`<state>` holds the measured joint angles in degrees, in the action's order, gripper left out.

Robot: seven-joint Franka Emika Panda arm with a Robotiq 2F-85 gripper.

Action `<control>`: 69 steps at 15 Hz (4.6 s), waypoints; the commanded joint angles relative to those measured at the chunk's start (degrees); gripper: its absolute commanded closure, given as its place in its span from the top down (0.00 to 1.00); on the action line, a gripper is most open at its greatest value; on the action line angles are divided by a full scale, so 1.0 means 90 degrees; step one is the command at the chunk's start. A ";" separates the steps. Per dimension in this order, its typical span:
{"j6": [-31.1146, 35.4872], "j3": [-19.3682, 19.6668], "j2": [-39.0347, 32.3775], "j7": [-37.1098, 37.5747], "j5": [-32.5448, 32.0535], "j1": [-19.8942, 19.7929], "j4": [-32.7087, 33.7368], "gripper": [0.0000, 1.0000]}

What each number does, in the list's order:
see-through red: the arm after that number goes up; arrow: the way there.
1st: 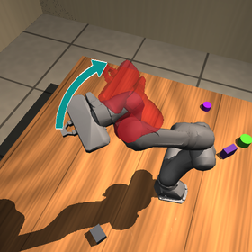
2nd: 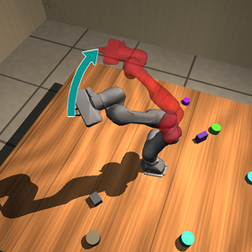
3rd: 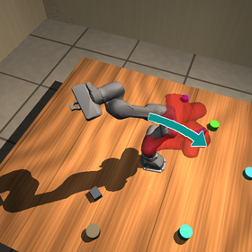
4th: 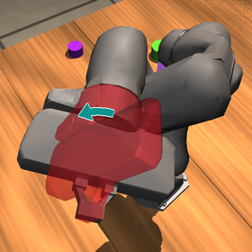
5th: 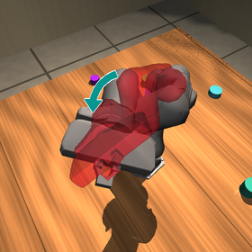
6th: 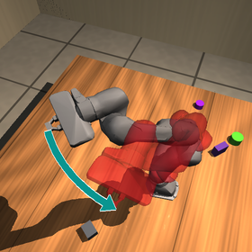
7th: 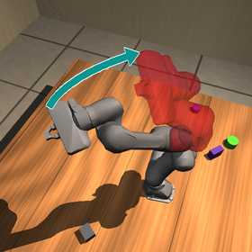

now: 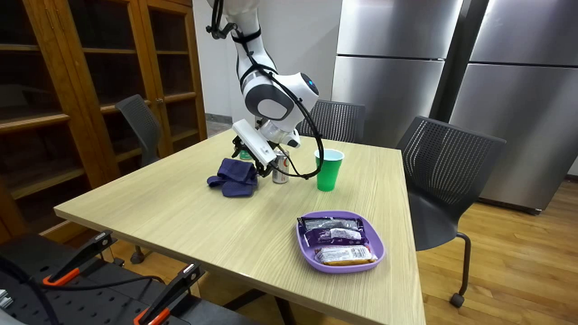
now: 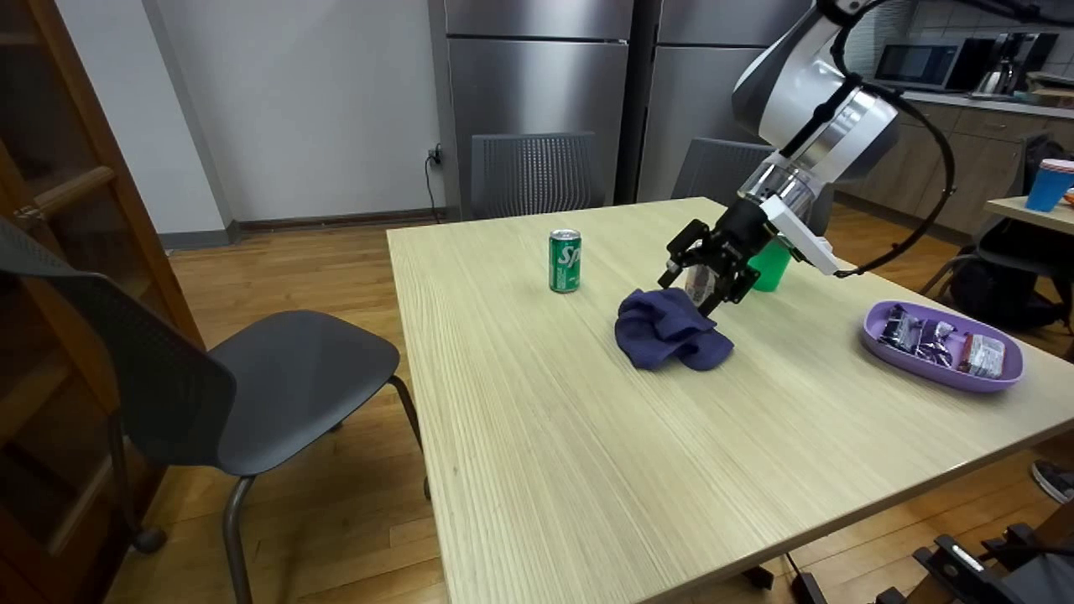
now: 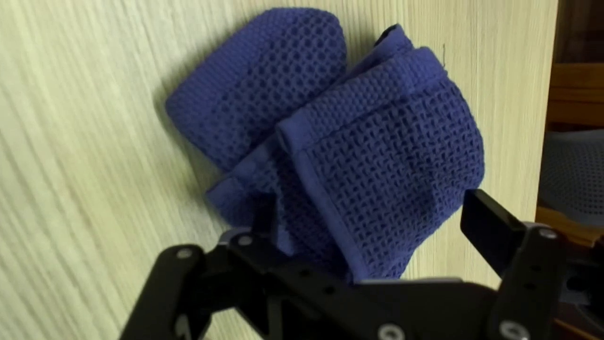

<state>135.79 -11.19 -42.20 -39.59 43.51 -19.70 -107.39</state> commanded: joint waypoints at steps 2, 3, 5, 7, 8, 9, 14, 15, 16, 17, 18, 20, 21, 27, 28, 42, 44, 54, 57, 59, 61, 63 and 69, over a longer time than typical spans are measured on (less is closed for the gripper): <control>-0.0568 0.0043 -0.0285 -0.0186 0.0119 -0.0022 0.0485 1.00; -0.0630 0.0050 -0.0327 -0.0184 0.0122 -0.0021 0.0546 1.00; -0.0755 0.0068 -0.0406 -0.0171 0.0113 -0.0010 0.0660 1.00; -0.0858 0.0080 -0.0476 -0.0167 0.0110 -0.0005 0.0772 1.00; -0.0902 0.0082 -0.0504 -0.0170 0.0112 -0.0003 0.0816 1.00; -0.0952 0.0085 -0.0530 -0.0175 0.0115 -0.0003 0.0860 1.00; -0.1148 0.0094 -0.0642 -0.0184 0.0127 -0.0005 0.1043 1.00; -0.1183 0.0100 -0.0657 -0.0183 0.0125 -0.0002 0.1067 1.00; -0.1216 0.0105 -0.0668 -0.0182 0.0126 -0.0003 0.1086 1.00; -0.1240 0.0109 -0.0676 -0.0183 0.0127 -0.0003 0.1101 1.00; -0.1252 0.0113 -0.0681 -0.0181 0.0127 0.0000 0.1111 1.00; -0.1271 0.0120 -0.0685 -0.0181 0.0124 0.0002 0.1122 1.00; -0.1271 0.0123 -0.0684 -0.0180 0.0125 0.0002 0.1123 1.00; -0.1270 0.0139 -0.0648 -0.0196 0.0153 -0.0019 0.1077 0.73; -0.1262 0.0147 -0.0638 -0.0195 0.0155 -0.0020 0.1063 0.69; -0.1145 0.0248 -0.0491 -0.0218 0.0147 -0.0018 0.0895 0.01; -0.1175 0.0301 -0.0404 -0.0148 0.0075 0.0018 0.0831 0.01; -0.1087 0.0468 0.0534 -0.0104 -0.0058 0.0230 0.0095 0.01; -0.1225 0.0560 0.0833 -0.0070 -0.0128 0.0298 -0.0115 0.01; -0.1400 0.0653 0.1018 0.0007 -0.0248 0.0351 -0.0240 0.01; -0.1506 0.0739 0.1185 0.0039 -0.0331 0.0396 -0.0380 0.01; -0.1631 0.0829 0.1324 0.0057 -0.0423 0.0422 -0.0487 0.01; -0.2017 0.1072 0.1609 0.0126 -0.0760 0.0432 -0.0631 0.01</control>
<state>120.28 -3.04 -31.06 -39.95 38.78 -16.48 -111.01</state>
